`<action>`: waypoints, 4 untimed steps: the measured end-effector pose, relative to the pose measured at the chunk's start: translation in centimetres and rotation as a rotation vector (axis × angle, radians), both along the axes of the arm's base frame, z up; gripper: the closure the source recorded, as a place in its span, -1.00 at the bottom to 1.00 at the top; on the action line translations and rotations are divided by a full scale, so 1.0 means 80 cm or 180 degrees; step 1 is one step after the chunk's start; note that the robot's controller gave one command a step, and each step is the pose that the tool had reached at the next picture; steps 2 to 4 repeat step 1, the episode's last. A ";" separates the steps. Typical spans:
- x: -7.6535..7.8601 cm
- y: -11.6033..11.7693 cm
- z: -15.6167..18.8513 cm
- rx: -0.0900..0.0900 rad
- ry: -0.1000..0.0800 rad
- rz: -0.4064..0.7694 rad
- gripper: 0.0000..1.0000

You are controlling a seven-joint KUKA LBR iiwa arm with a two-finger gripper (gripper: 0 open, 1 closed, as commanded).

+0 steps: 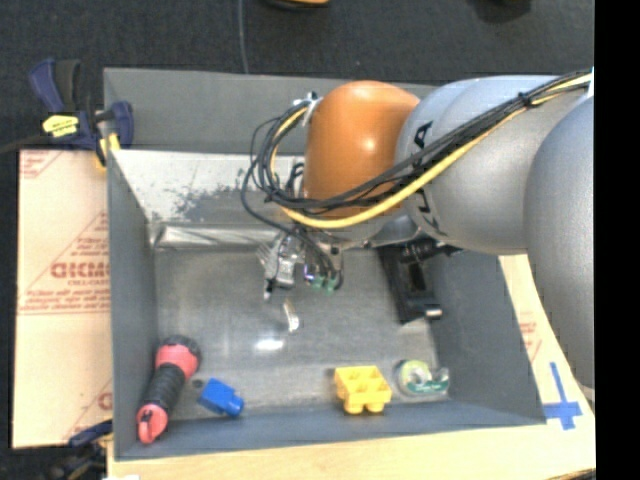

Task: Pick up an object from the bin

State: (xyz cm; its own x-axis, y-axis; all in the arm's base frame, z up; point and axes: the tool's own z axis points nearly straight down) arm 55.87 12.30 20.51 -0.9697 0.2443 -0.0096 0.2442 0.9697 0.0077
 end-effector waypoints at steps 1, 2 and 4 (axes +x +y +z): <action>0.000 -0.001 0.032 0.0001 0.0000 0.0006 1.00; 0.000 -0.001 0.032 0.0001 0.0000 0.0006 1.00; 0.000 -0.001 0.032 0.0001 0.0000 0.0006 1.00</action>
Offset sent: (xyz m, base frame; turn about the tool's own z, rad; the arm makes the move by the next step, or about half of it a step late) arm 0.0000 -0.0003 0.0263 -0.0014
